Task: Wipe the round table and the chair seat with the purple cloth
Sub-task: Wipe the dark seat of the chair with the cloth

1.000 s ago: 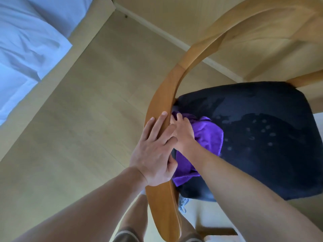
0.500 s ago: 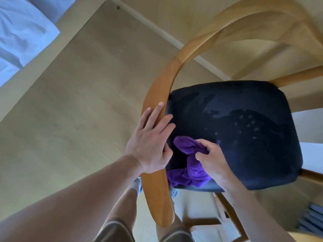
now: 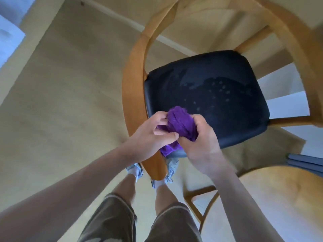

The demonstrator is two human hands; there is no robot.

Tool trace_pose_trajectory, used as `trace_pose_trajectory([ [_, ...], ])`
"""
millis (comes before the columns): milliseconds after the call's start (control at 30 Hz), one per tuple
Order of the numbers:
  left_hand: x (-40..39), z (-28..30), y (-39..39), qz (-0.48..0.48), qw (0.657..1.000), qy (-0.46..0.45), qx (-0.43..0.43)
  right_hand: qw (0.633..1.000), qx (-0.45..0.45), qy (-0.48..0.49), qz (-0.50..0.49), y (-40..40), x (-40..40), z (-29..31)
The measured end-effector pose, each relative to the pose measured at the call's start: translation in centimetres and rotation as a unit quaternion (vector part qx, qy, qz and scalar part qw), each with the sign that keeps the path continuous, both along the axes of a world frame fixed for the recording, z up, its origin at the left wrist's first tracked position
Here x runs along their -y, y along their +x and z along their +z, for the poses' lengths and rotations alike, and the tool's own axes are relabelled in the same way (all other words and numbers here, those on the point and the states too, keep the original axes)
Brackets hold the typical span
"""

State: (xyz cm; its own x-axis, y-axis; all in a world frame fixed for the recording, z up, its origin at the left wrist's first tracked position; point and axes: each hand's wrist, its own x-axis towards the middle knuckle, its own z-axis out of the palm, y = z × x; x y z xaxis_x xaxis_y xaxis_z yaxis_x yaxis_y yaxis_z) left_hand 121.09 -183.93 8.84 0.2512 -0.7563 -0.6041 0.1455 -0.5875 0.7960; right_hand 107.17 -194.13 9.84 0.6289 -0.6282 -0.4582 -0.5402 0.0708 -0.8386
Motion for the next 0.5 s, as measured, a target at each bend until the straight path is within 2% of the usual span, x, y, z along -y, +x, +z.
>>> trace_pose_trajectory([
  [33, -0.3, 0.5, -0.8, 0.021, 1.000, 0.010, -0.017, 1.000, 0.005, -0.003, 0.004, -0.5, -0.5, 0.4],
  [100, -0.9, 1.5, -1.8, 0.021, 1.000, 0.011, 0.004, 1.000, 0.013, 0.002, 0.012, -1.7, -1.5, 1.2],
  [167, -1.5, 2.5, -2.2, -0.024, 0.998, -0.007, 0.050, 1.000, 0.000, 0.017, 0.026, -2.9, -2.1, 2.1],
  [267, -2.6, 4.0, -2.4, -0.079, 0.994, -0.026, 0.064, 0.998, -0.025, 0.008, 0.050, -4.4, -2.6, 3.5],
  [400, -3.6, 5.9, -2.0, -0.080, 0.992, 0.009, 0.099, 0.997, -0.058, -0.017, 0.057, -5.3, -3.4, 5.4],
  [500, -4.8, 6.9, -2.0, -0.088, 0.991, 0.054, 0.085, 0.993, -0.069, -0.022, 0.096, -5.1, -4.7, 7.1],
])
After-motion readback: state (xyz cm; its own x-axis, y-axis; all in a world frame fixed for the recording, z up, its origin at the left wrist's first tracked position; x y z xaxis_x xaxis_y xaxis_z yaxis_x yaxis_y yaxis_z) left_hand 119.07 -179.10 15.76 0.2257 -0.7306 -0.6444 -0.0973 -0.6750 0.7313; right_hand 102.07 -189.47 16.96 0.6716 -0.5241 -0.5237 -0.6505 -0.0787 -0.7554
